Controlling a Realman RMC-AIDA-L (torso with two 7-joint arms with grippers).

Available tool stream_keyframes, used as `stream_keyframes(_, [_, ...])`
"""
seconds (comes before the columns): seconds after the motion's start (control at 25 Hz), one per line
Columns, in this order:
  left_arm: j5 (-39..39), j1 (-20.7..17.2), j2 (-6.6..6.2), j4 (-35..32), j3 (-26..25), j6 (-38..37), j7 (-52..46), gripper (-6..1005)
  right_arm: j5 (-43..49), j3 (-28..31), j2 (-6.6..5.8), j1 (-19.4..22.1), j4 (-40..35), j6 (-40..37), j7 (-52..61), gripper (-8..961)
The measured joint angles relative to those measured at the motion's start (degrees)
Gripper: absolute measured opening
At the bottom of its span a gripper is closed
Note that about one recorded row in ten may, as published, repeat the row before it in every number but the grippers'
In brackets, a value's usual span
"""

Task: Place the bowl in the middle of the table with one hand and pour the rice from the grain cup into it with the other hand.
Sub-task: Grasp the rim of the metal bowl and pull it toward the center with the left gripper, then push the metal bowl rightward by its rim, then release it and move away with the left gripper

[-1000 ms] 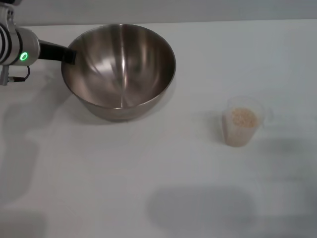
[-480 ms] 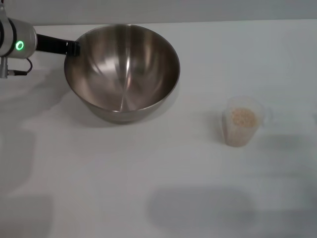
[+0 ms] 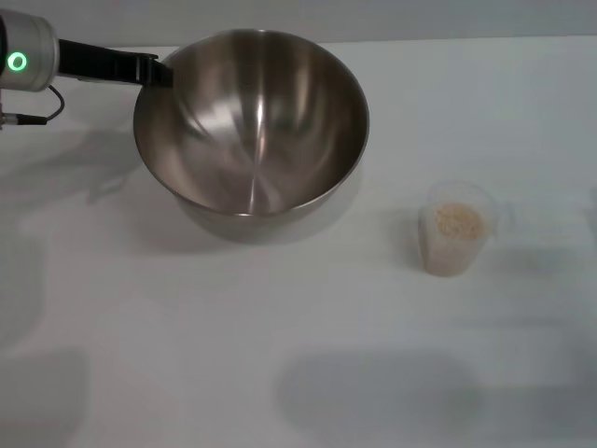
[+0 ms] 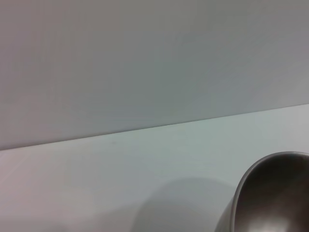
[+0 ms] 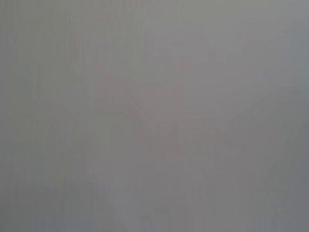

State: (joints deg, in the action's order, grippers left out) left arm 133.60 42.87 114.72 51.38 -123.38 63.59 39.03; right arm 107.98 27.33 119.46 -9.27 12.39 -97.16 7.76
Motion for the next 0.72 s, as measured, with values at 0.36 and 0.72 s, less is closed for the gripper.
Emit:
stream_keyframes(0.36, [-4.92, -1.12, -1.33, -0.25, -0.35, 5.65, 3.26, 42, 0.0, 0.0, 0.05, -0.4, 0.0, 0.51, -0.02, 750])
stream_keyframes(0.72, [-4.8, -7.37, 2.97, 11.61, 0.29, 13.28, 3.37, 41, -0.06, 0.06, 0.07, -0.48, 0.0, 0.5, -0.08, 751])
